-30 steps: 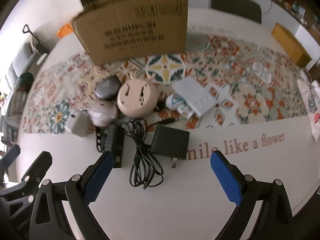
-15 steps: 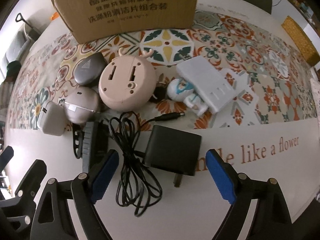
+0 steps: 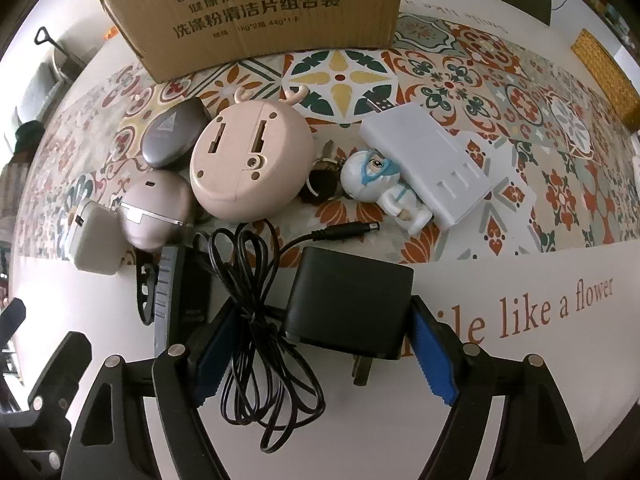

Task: Organize rigid objects
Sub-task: 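Lower the right tool and grasp the black power adapter with cable, then grasp the black power bank with the left tool while the right tool holds the adapter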

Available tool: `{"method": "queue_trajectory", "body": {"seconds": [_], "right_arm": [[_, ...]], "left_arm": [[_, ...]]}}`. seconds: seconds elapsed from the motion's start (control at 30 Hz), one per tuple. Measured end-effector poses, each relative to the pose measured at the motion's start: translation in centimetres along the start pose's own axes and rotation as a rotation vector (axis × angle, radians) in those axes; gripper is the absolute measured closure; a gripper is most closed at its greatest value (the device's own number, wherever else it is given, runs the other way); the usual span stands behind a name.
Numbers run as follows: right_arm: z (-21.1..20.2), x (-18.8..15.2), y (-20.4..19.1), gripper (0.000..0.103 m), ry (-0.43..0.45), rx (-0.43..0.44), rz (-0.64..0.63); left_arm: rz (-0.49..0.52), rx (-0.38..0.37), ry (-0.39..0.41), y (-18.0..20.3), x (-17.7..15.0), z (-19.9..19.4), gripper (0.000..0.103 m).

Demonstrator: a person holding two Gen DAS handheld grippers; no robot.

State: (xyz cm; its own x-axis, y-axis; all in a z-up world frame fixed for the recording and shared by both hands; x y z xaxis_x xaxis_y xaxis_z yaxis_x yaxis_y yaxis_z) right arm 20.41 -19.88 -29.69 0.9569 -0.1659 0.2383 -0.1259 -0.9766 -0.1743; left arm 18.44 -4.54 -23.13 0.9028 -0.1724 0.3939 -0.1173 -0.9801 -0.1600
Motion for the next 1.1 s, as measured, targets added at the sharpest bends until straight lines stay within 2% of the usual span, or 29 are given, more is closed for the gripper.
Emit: {"method": "queue_trajectory", "body": {"seconds": [0.23,0.4,0.6,0.7,1.03,1.1], "right_arm": [[-1.7,-1.6,1.8,0.025,-0.007,0.044,0.04],[-4.0,-2.9,3.2,0.025,0.012,0.03,0.051],[-5.6,-3.5,5.1,0.025,0.032,-0.016,0.067],[-6.1,-3.8,6.0,0.025,0.036,-0.019,0.08],[-5.4,-2.8,6.2,0.025,0.045,-0.02,0.061],[-5.2,-2.7,6.2,0.025,0.035,-0.016,0.054]], "left_arm": [[0.027,-0.032,0.033,1.1,-0.4,-1.1,0.0],[0.072,-0.089,0.037,3.2,-0.7,-1.3,0.001],[0.088,-0.204,-0.003,5.7,-0.3,-0.4,0.011],[0.063,-0.197,-0.04,6.1,0.2,1.0,0.022],[0.055,-0.162,-0.09,7.2,0.5,4.1,0.039],[0.048,-0.174,-0.098,7.3,0.5,4.3,0.043]]}}
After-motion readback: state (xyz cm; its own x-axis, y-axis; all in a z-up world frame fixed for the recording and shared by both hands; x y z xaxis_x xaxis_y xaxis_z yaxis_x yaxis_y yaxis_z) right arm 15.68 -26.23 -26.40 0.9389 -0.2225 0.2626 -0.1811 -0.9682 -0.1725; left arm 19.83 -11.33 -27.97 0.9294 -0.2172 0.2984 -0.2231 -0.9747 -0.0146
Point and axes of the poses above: each gripper's, at about its wrist camera, not at the fingertips, and z roughly the way its jaws point, y to its right, x to its top, the point moved 2 cm from there along z, roughly the way its jaws point, and after that the axes turned 6 degrees about x, right-handed, at the moved point
